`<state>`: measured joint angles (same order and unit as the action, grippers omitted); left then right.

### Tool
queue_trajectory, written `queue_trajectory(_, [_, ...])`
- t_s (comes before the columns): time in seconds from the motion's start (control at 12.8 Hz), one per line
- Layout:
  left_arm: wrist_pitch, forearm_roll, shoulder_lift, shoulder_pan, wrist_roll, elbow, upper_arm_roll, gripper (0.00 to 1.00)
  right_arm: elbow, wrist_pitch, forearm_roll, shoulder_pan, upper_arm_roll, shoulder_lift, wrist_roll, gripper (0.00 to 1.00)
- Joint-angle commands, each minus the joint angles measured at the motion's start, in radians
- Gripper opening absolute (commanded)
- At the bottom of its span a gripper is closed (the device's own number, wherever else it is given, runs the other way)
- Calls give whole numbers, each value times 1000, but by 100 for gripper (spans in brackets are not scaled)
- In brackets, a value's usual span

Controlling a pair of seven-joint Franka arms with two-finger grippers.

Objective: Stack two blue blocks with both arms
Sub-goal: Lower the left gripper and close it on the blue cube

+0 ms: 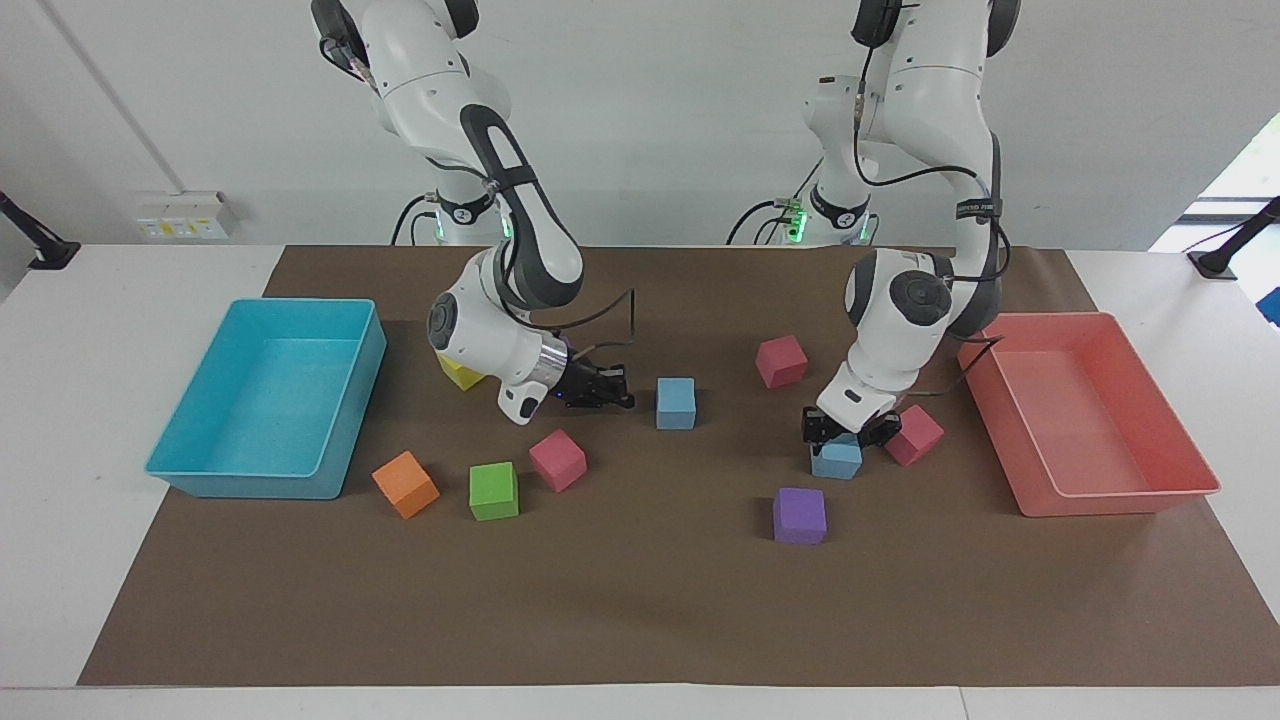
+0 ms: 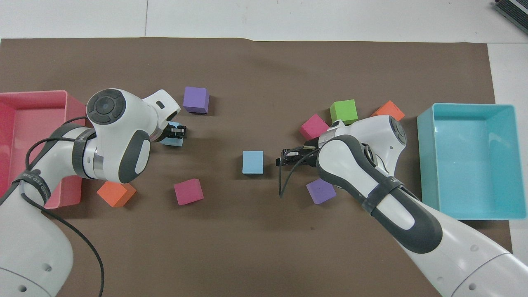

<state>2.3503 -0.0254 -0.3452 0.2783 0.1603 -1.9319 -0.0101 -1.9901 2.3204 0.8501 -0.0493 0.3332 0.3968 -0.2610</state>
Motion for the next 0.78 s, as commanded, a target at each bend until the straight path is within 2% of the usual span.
queue_trajectory(0.0, [24, 18, 9, 9, 18, -19, 9, 0, -6, 27, 46, 2, 7, 1, -44, 0])
queue_trajectory(0.31, [9, 18, 23, 15, 16, -13, 9, 0, -4, 27, 47, 2, 9, 1, -43, 0])
queue_trajectory(0.7, [-121, 18, 89, 19, 18, 20, 13, 0, -4, 27, 47, 2, 10, 1, -43, 0])
